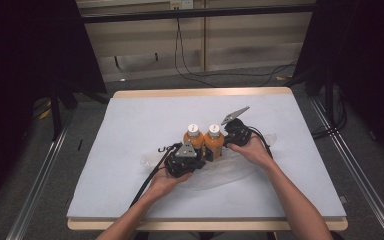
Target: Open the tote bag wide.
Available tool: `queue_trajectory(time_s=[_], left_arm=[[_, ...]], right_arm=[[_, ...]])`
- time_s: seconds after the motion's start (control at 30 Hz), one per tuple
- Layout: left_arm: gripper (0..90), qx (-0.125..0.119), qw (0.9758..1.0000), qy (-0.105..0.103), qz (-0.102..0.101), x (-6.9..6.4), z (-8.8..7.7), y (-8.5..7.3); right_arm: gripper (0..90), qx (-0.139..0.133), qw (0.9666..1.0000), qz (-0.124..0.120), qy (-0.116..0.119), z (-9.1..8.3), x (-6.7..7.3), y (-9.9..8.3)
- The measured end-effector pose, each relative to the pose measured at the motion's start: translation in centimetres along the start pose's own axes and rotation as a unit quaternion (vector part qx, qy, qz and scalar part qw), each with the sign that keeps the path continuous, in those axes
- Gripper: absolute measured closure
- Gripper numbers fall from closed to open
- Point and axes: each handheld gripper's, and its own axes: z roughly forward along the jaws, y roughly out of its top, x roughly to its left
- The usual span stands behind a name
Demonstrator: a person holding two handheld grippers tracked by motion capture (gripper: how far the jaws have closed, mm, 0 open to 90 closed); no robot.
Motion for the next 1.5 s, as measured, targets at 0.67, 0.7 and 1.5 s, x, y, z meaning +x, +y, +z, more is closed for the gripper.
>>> queue_trajectory(time_s=[0.67, 0.7, 1.5], left_arm=[[90.0, 0.026, 0.9979, -0.059, 0.007, -1.6, -0.1, -1.2], [90.0, 0.026, 0.9979, -0.059, 0.007, -1.6, -0.1, -1.2], [90.0, 0.022, 0.9946, -0.097, 0.028, -2.7, -0.5, -1.6]], right_arm=[[90.0, 0.008, 0.9990, 0.043, -0.008, 2.3, -1.2, -0.2], [90.0, 0.008, 0.9989, 0.046, -0.011, 2.3, -1.3, -0.1], [90.0, -0.019, 0.9949, 0.087, -0.048, 4.1, -2.2, 1.5]])
